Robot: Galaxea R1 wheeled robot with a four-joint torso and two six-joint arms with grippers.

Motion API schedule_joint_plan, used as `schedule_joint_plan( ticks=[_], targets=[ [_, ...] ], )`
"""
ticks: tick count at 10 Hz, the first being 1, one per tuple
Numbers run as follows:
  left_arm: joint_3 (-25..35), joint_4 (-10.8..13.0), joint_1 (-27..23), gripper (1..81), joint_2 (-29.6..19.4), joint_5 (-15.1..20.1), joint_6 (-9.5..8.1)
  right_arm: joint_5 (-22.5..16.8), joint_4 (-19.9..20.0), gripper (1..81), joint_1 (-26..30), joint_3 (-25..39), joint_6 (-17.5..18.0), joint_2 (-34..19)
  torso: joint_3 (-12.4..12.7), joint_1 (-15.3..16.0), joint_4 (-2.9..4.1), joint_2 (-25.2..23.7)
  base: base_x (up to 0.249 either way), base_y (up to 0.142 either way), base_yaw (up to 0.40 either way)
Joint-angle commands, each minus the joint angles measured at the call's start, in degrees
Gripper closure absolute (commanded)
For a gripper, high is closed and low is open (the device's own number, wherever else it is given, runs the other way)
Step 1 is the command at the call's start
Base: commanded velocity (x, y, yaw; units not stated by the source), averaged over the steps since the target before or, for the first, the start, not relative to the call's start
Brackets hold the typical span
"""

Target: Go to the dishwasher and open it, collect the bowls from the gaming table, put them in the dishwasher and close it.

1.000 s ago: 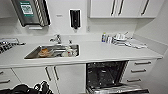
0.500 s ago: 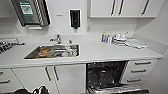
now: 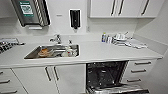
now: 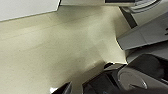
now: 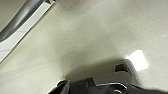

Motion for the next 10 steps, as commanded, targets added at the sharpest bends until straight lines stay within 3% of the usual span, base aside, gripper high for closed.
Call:
schedule_joint_plan(
  ticks=[1,3,4,6,7,10],
  targets=[
    [-7.7,4.3,11.7,1.0,0.1,-13.2,-0.03,5.8,-0.2,1.0,-3.8,6.5,-15.1,-4.0,0.0,0.0,0.00,0.0,0.000,0.000,0.000],
    [-12.6,4.2,18.6,1.0,3.3,-17.5,-0.11,8.9,-0.2,1.0,-8.4,6.7,-20.0,-3.6,0.0,0.0,0.00,0.0,0.000,0.000,0.000],
    [-15.0,4.0,21.0,1.0,5.2,-17.8,-0.20,9.4,-0.1,1.0,-10.0,6.7,-21.3,-3.2,0.0,0.0,0.00,0.0,0.000,0.000,0.000],
    [-17.0,4.2,24.3,1.0,7.5,-17.9,-0.03,10.4,-0.3,1.0,-12.5,6.2,-21.9,-1.5,0.0,0.0,0.00,0.0,0.000,0.000,0.000],
    [-17.4,4.3,25.4,1.0,8.3,-17.9,-0.03,10.4,-1.5,1.0,-14.1,5.2,-21.9,0.0,0.0,-3.7,0.00,5.7,0.000,0.000,0.000],
    [-23.0,4.2,28.5,1.0,12.5,-17.9,-0.03,11.0,-2.2,1.0,-17.6,-2.2,-21.6,5.6,0.1,-5.7,0.00,8.6,0.000,0.000,0.000]
  ],
)
